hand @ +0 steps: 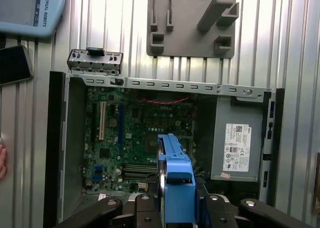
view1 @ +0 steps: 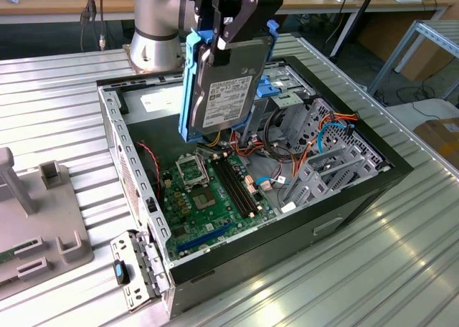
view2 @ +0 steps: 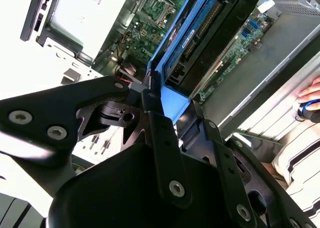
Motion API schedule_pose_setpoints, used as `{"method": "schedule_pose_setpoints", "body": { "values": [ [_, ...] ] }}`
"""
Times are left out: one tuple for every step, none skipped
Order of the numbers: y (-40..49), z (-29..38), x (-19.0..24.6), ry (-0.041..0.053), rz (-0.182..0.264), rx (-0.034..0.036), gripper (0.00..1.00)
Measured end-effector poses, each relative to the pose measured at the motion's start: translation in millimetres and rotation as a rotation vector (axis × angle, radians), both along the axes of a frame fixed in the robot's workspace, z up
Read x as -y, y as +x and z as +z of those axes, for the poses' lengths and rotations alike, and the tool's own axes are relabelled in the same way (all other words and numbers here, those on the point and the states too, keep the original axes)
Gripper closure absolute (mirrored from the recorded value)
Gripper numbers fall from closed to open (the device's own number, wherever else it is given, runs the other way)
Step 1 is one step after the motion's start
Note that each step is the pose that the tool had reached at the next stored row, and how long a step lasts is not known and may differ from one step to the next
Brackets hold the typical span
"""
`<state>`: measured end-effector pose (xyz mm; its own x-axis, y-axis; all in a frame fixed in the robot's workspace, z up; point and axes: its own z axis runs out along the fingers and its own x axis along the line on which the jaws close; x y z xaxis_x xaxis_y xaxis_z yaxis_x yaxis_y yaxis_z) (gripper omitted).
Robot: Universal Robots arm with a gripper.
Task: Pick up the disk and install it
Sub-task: 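Pick up the disk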
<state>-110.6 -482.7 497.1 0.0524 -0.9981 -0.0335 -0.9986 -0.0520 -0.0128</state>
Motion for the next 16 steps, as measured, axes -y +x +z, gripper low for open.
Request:
{"method": "schedule_pose_setpoints", "body": {
  "values": [
    [0.0, 0.0, 3.0, 0.0006, 0.0, 0.0, 0.64],
    [0.0, 0.0, 5.3, 0.0009, 0.0, 0.0, 0.64],
    [0.0, -0.1, 9.8, 0.0021, 0.0, 0.0001, 0.64],
    [0.0, -0.1, 14.7, 0.0032, 0.0, 0.0, 0.64],
    [0.0, -0.1, 19.4, 0.0043, 0.0, 0.0, 0.64],
    [-0.1, -0.2, 22.7, 0.0052, 0.0, 0.0001, 0.64],
    [-0.1, -0.2, 25.0, 0.0057, 0.0, 0.0001, 0.64],
    [-0.1, -0.2, 28.1, 0.006, 0.0, 0.0, 0.64],
    [-0.2, -0.2, 32.9, 0.0062, 0.0, 0.0, 0.64],
    [-0.2, -0.2, 34.5, 0.0062, 0.0, 0.0, 0.64],
    [-0.3, -0.3, 36.1, 0.0062, 0.0, 0.0, 0.64],
    [-0.2, -0.2, 38.0, 0.0061, 0.0, 0.0, 0.64],
    [-0.3, -0.3, 39.1, 0.0062, 0.0, 0.0, 0.64],
    [-0.2, -0.3, 40.4, 0.0062, 0.0, 0.0, 0.64],
    [-0.2, -0.2, 42.3, 0.006, 0.0, 0.0, 0.64],
    [-0.3, -0.3, 43.2, 0.0062, 0.0, 0.0001, 0.64]
  ]
}}
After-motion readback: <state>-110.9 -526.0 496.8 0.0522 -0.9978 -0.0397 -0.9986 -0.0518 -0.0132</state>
